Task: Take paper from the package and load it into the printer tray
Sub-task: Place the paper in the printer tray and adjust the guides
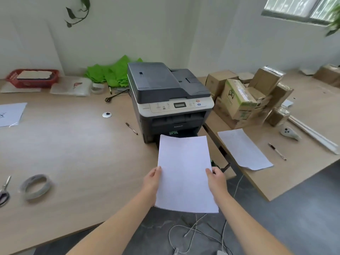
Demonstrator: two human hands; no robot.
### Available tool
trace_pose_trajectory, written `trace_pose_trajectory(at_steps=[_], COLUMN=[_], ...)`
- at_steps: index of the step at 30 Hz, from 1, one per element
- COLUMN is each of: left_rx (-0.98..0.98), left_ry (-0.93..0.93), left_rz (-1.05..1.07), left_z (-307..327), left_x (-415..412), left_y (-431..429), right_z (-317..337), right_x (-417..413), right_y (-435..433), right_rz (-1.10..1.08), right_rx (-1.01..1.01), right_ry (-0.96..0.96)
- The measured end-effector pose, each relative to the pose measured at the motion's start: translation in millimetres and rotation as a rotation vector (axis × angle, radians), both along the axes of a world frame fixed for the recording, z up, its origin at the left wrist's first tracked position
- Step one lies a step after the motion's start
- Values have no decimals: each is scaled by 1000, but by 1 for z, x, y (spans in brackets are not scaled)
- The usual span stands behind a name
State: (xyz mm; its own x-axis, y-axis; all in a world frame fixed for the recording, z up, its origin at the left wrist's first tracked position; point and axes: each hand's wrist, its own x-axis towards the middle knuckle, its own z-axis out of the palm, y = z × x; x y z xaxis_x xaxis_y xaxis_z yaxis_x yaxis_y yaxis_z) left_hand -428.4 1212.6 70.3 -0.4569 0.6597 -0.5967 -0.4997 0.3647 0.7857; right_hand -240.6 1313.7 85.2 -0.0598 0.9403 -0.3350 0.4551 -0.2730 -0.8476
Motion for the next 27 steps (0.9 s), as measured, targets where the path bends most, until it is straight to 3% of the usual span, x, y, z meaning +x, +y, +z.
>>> trace_pose_trajectory(at_steps=[13,20,27], left_rx=[-175,-243,-248], left_ry=[10,14,99], left_rz=[45,200,317], left_z=[-24,-44,-58], left_x=[3,11,12], left_y=[105,141,168], right_z=[-26,-51,-74], right_x=[-16,-35,-41], right_y=[127,193,223], right_rz=[123,274,261], right_rx=[-102,-194,-287], right_ry=[-168,-105,-20])
